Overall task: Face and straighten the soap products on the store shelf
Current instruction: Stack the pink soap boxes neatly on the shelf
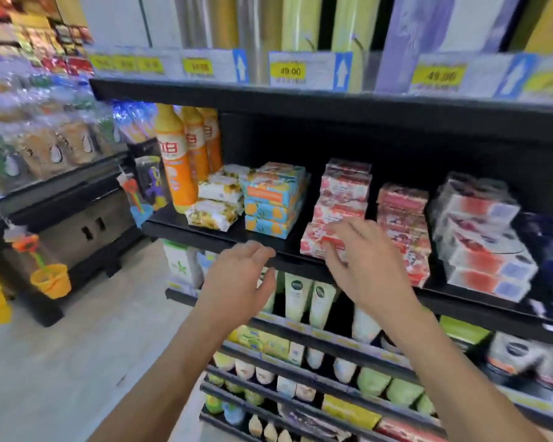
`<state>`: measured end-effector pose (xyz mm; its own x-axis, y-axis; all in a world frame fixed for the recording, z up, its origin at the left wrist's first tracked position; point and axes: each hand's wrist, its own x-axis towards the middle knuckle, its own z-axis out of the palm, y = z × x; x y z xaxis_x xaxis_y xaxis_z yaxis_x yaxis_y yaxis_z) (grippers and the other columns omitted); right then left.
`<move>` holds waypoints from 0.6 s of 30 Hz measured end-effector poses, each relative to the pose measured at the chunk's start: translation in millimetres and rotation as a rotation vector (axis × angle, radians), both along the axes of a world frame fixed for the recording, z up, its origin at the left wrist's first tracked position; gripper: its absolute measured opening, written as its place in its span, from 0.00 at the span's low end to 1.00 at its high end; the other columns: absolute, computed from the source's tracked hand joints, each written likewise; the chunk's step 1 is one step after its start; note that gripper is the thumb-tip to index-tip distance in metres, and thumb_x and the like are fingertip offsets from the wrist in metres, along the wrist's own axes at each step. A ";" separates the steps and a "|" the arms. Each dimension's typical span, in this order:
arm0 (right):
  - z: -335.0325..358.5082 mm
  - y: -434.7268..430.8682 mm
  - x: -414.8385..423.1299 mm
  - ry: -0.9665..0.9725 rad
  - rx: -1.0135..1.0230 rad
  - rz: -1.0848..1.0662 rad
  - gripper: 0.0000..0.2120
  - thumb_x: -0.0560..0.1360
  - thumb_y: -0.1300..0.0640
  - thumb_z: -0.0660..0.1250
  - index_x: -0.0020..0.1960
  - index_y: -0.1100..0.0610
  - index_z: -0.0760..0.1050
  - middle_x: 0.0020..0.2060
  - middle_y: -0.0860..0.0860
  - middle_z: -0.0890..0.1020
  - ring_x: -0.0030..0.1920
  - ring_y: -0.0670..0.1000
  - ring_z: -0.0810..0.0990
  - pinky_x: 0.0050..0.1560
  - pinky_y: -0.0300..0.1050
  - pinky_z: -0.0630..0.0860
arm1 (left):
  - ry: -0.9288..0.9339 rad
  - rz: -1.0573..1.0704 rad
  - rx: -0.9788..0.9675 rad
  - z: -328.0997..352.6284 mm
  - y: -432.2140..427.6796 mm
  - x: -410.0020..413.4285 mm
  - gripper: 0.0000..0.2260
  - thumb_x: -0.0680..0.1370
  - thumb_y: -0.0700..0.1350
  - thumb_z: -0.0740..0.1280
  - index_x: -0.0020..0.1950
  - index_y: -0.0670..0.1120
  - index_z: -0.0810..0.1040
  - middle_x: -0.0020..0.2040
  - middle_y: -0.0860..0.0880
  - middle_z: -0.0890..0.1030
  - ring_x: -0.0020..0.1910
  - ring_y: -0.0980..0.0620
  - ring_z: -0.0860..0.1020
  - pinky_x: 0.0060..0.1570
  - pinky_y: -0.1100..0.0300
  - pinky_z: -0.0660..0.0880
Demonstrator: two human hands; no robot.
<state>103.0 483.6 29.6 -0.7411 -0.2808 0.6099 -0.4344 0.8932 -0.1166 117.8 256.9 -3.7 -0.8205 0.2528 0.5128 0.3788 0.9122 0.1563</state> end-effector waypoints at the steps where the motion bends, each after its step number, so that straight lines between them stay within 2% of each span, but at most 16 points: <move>1: 6.4 2.7 -9.5 -0.032 0.016 -0.059 0.13 0.80 0.55 0.67 0.62 0.59 0.79 0.54 0.55 0.81 0.55 0.59 0.79 0.52 0.55 0.79 | -0.007 -0.027 -0.021 1.2 -0.8 -11.5 0.12 0.78 0.46 0.69 0.59 0.44 0.82 0.52 0.47 0.83 0.47 0.44 0.82 0.42 0.51 0.80; 6: 27.0 12.4 -45.2 -0.321 -0.045 -0.240 0.25 0.82 0.50 0.66 0.74 0.62 0.70 0.69 0.59 0.73 0.69 0.61 0.73 0.65 0.53 0.73 | -0.112 -0.166 -0.050 -3.9 -2.5 -51.9 0.15 0.81 0.49 0.66 0.66 0.46 0.79 0.58 0.48 0.81 0.57 0.45 0.79 0.53 0.51 0.77; 9: 29.2 14.5 -62.2 -0.422 -0.087 -0.306 0.29 0.81 0.47 0.67 0.76 0.61 0.67 0.71 0.60 0.72 0.69 0.60 0.74 0.64 0.50 0.73 | -0.150 -0.203 -0.043 -11.3 -1.9 -65.2 0.18 0.81 0.52 0.66 0.69 0.46 0.79 0.61 0.49 0.80 0.62 0.47 0.76 0.58 0.52 0.76; 10: 29.4 15.2 -67.0 -0.445 -0.106 -0.314 0.30 0.80 0.47 0.68 0.76 0.61 0.67 0.68 0.59 0.75 0.64 0.60 0.76 0.58 0.49 0.76 | -0.156 -0.208 -0.043 -13.2 -1.9 -68.5 0.18 0.81 0.53 0.66 0.68 0.46 0.79 0.61 0.49 0.80 0.62 0.46 0.76 0.59 0.52 0.76; 11: 29.3 15.5 -70.5 -0.467 -0.130 -0.313 0.31 0.80 0.47 0.69 0.77 0.61 0.67 0.62 0.58 0.78 0.56 0.58 0.79 0.47 0.45 0.77 | -0.146 -0.210 -0.050 -15.6 -2.3 -71.8 0.18 0.81 0.54 0.66 0.67 0.46 0.80 0.59 0.49 0.81 0.61 0.46 0.76 0.59 0.51 0.76; 12: 29.4 15.3 -72.6 -0.487 -0.150 -0.310 0.31 0.80 0.46 0.69 0.77 0.60 0.66 0.55 0.56 0.79 0.46 0.55 0.78 0.36 0.40 0.72 | -0.142 -0.206 -0.061 -17.0 -2.6 -74.3 0.19 0.80 0.56 0.66 0.66 0.46 0.81 0.58 0.49 0.81 0.60 0.46 0.77 0.59 0.50 0.77; 13: 29.3 15.0 -73.9 -0.499 -0.171 -0.310 0.31 0.79 0.46 0.70 0.77 0.60 0.66 0.50 0.55 0.79 0.39 0.52 0.75 0.31 0.37 0.66 | -0.140 -0.204 -0.076 -18.1 -2.6 -76.7 0.20 0.79 0.58 0.65 0.64 0.47 0.81 0.57 0.49 0.81 0.58 0.46 0.77 0.58 0.49 0.77; 14: 29.5 15.2 -75.0 -0.510 -0.194 -0.314 0.32 0.79 0.46 0.70 0.77 0.60 0.66 0.46 0.55 0.79 0.36 0.50 0.74 0.30 0.37 0.64 | -0.139 -0.202 -0.089 -18.9 -2.6 -78.9 0.22 0.78 0.60 0.64 0.64 0.47 0.82 0.56 0.50 0.81 0.57 0.46 0.78 0.57 0.49 0.77; 15: 29.7 15.3 -75.4 -0.516 -0.218 -0.315 0.32 0.79 0.46 0.71 0.77 0.60 0.67 0.47 0.55 0.81 0.37 0.50 0.77 0.33 0.38 0.67 | -0.133 -0.204 -0.096 -20.5 -2.7 -81.0 0.23 0.78 0.62 0.63 0.63 0.47 0.82 0.55 0.50 0.81 0.56 0.46 0.78 0.56 0.49 0.77; 17: 28.6 15.5 -76.6 -0.513 -0.264 -0.316 0.34 0.77 0.46 0.74 0.77 0.60 0.67 0.59 0.58 0.82 0.53 0.56 0.82 0.46 0.39 0.71 | -0.123 -0.201 -0.096 -22.3 -2.9 -83.3 0.24 0.77 0.64 0.63 0.62 0.48 0.82 0.55 0.50 0.80 0.55 0.46 0.77 0.55 0.49 0.76; 18: 28.6 15.2 -76.7 -0.510 -0.288 -0.319 0.35 0.76 0.46 0.75 0.77 0.60 0.67 0.64 0.58 0.81 0.59 0.57 0.81 0.48 0.39 0.70 | -0.115 -0.196 -0.091 -22.9 -3.0 -84.1 0.25 0.77 0.64 0.62 0.62 0.48 0.83 0.54 0.50 0.80 0.54 0.46 0.77 0.54 0.49 0.76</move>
